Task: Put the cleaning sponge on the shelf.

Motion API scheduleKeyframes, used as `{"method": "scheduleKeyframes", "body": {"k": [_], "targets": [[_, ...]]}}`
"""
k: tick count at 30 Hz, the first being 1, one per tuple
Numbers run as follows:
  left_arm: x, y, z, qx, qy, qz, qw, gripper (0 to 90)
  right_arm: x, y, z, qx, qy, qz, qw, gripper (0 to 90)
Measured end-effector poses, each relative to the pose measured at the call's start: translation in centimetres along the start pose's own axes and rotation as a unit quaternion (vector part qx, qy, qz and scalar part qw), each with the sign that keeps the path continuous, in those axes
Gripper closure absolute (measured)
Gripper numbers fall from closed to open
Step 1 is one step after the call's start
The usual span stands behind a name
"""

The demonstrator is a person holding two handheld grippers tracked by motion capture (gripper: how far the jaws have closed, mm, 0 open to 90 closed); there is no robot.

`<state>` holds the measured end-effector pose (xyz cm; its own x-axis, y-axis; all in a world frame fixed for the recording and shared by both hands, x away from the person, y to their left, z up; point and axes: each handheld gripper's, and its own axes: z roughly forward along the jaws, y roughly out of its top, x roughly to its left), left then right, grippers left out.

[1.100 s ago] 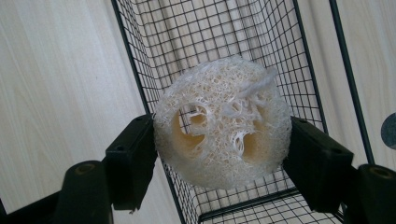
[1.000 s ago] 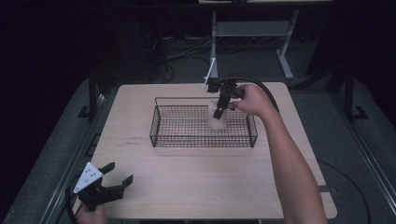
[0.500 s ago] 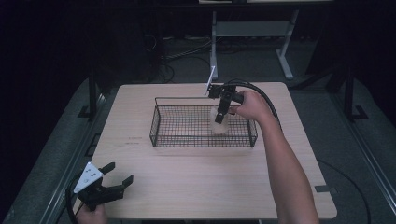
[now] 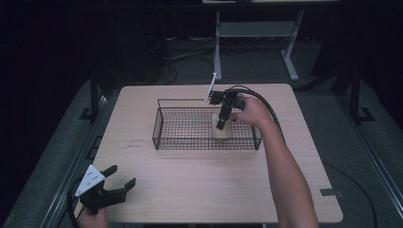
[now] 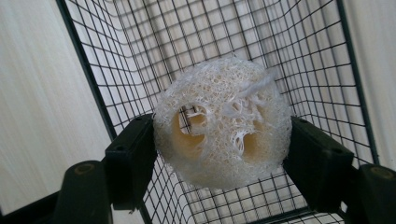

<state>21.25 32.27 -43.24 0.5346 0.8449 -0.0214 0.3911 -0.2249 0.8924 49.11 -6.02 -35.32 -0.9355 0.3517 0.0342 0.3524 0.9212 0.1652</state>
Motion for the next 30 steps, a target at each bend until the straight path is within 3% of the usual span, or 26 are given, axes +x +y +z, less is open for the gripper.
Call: {"method": "scheduleKeyframes", "body": {"k": [20,24,30], "targets": [[0.1,0.0,0.0,0.000,0.004,-0.001,1.0000,13.9,-0.4,-1.5,1.5,-0.028,0.014,0.019,0.9993,28.6],[0.0,0.0,0.0,0.000,0.006,-0.001,1.0000,13.9,-0.4,-1.5,2.2,-0.018,0.012,0.016,0.9996,28.4],[0.0,-0.1,-0.1,0.001,0.007,-0.001,1.0000,13.9,-0.4,-1.3,2.2,-0.022,0.015,0.015,0.9995,27.9]]}}
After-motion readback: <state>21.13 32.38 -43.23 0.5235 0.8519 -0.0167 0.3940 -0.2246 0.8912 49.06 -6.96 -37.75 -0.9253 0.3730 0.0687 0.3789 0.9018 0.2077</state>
